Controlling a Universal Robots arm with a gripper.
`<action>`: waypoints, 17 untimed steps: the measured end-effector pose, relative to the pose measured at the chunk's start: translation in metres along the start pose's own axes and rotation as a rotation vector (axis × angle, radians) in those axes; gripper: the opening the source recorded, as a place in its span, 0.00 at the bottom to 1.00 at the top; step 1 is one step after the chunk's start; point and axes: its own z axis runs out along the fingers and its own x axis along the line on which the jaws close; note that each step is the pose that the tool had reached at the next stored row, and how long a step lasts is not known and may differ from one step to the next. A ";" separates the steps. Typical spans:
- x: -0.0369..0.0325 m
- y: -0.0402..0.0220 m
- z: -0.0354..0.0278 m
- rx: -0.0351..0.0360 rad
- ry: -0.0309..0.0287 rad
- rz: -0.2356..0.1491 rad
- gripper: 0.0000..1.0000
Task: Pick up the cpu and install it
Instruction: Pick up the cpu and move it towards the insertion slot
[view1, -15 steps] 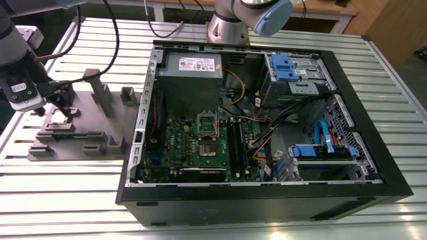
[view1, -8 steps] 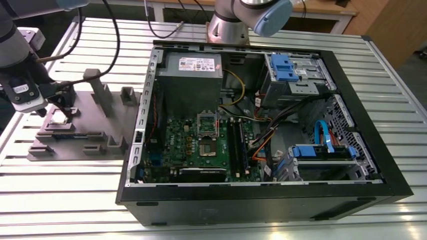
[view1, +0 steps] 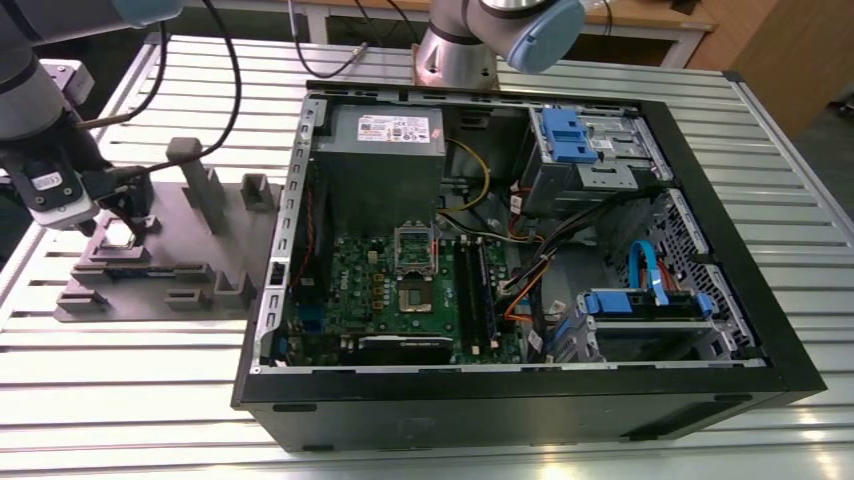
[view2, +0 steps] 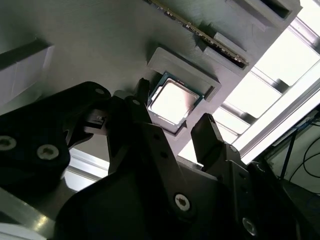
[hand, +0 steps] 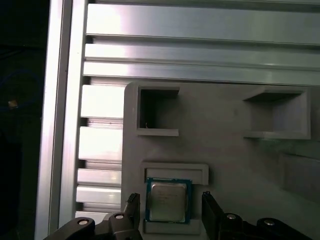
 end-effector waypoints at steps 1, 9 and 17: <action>0.0000 0.0000 0.0008 0.0002 0.0001 0.001 0.61; 0.0000 -0.0004 0.0091 0.0024 0.0000 0.002 0.61; 0.0001 -0.0005 0.0127 0.0034 0.0000 0.005 0.61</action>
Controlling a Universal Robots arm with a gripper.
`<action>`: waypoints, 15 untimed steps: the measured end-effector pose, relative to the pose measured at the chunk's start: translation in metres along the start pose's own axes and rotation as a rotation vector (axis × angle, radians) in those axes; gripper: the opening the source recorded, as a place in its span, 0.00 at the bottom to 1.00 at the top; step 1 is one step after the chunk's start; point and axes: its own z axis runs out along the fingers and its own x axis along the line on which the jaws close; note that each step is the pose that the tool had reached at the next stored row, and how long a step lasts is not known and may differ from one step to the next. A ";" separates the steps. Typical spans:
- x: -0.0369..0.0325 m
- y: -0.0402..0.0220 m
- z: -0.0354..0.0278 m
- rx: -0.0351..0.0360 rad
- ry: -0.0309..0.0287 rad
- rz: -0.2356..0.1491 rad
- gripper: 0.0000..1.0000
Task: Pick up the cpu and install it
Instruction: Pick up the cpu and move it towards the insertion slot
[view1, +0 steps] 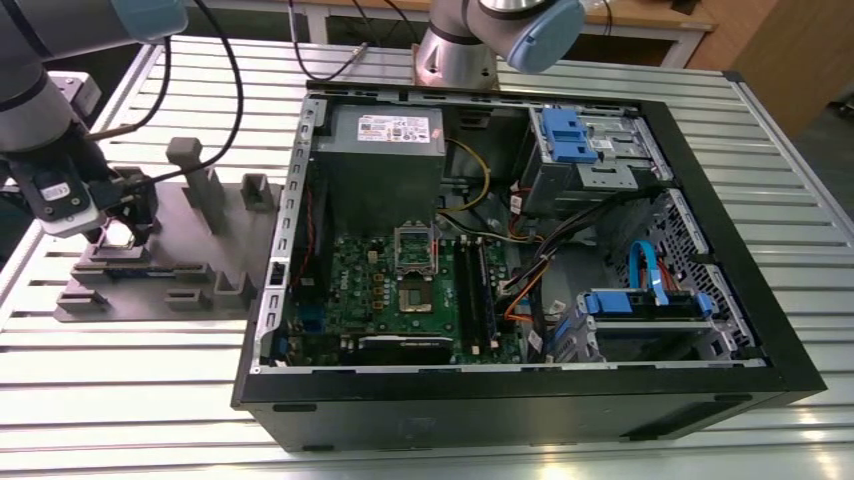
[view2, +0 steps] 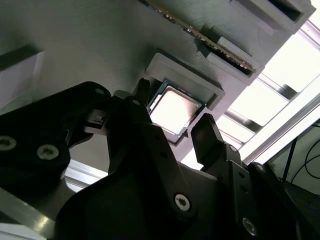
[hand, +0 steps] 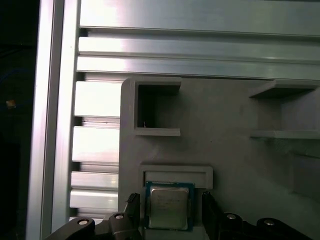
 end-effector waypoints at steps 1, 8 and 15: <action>0.0000 0.0000 0.0002 0.0000 0.0000 0.000 0.61; 0.0000 0.0000 0.0003 0.0000 0.0000 0.000 0.52; -0.0002 0.0000 0.0003 0.0000 0.0000 0.000 0.52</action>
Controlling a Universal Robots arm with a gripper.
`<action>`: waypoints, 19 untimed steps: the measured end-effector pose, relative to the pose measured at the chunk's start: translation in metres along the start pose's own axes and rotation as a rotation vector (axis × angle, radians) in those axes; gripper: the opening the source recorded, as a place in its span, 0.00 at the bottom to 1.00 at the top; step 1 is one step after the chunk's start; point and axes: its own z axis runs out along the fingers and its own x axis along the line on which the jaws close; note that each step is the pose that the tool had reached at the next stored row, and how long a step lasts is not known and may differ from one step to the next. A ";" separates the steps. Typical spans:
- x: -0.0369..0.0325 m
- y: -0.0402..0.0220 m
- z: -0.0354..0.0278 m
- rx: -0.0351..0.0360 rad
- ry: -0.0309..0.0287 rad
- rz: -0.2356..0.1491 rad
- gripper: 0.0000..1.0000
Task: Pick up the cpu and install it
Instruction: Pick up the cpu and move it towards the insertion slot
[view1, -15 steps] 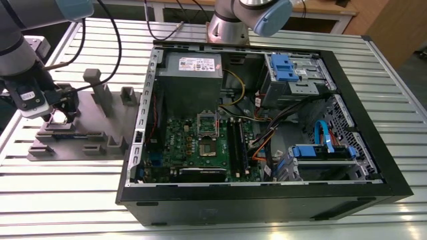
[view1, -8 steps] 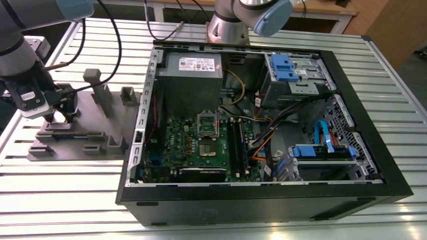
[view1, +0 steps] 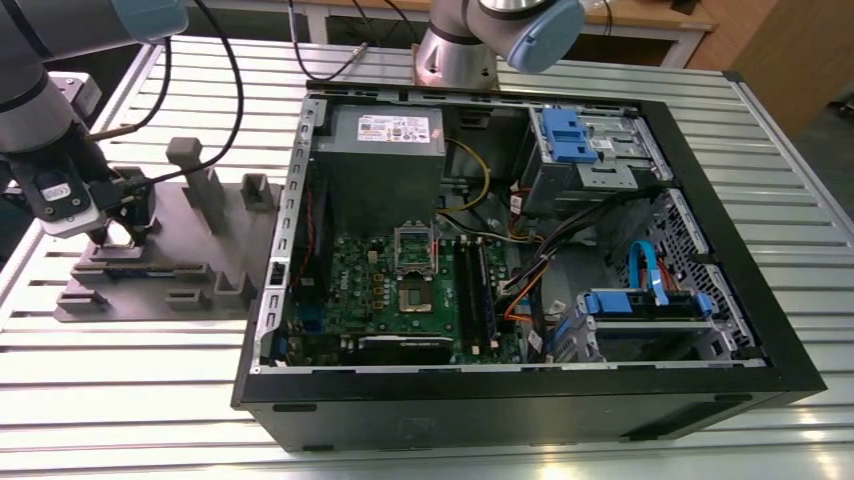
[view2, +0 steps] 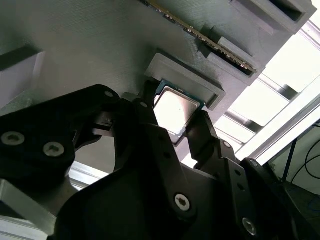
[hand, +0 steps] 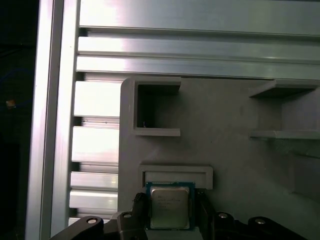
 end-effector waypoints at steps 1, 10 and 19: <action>0.0000 0.0000 0.0000 0.0000 0.0000 0.000 0.52; -0.0002 0.0000 0.0000 0.0000 0.0000 0.000 0.60; 0.0015 0.0007 -0.0004 0.0000 0.0001 -0.002 0.60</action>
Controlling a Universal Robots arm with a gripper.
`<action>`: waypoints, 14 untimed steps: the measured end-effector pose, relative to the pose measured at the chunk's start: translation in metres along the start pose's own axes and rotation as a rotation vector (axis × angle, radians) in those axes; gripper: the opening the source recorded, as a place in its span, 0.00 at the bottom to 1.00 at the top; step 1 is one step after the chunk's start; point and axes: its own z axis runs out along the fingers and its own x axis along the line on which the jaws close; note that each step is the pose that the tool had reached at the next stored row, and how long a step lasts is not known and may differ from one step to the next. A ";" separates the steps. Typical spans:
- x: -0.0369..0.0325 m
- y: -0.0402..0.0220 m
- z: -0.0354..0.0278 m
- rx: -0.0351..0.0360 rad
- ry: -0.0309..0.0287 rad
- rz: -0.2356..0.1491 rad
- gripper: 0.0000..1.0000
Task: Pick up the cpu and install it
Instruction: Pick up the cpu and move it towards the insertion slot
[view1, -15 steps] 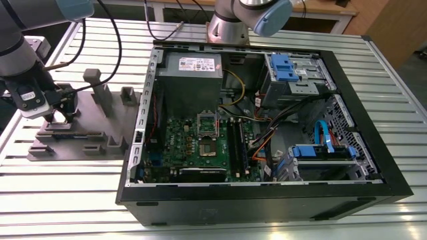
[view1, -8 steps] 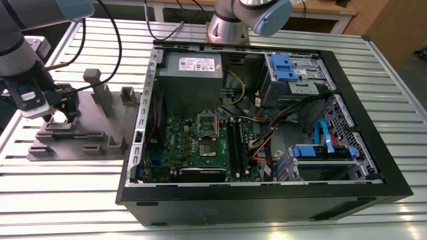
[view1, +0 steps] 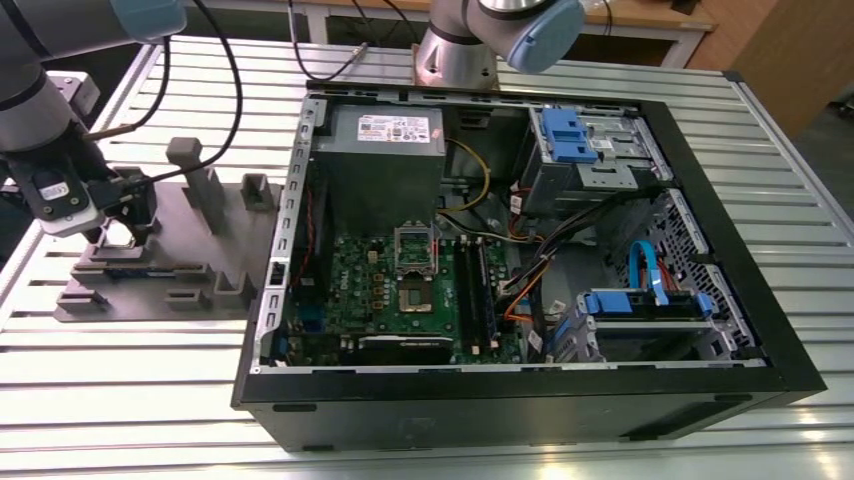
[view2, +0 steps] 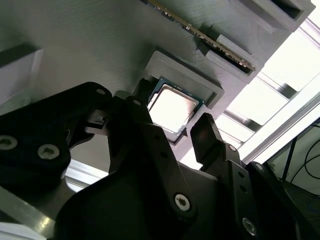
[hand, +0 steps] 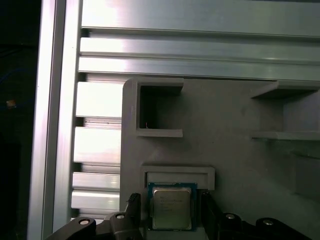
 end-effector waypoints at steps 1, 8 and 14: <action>0.0000 0.0000 -0.0002 0.0000 0.0000 -0.001 0.60; -0.0003 0.0005 -0.0003 0.0000 0.0000 -0.002 0.60; -0.0003 0.0007 -0.0003 0.0000 0.0000 -0.002 0.51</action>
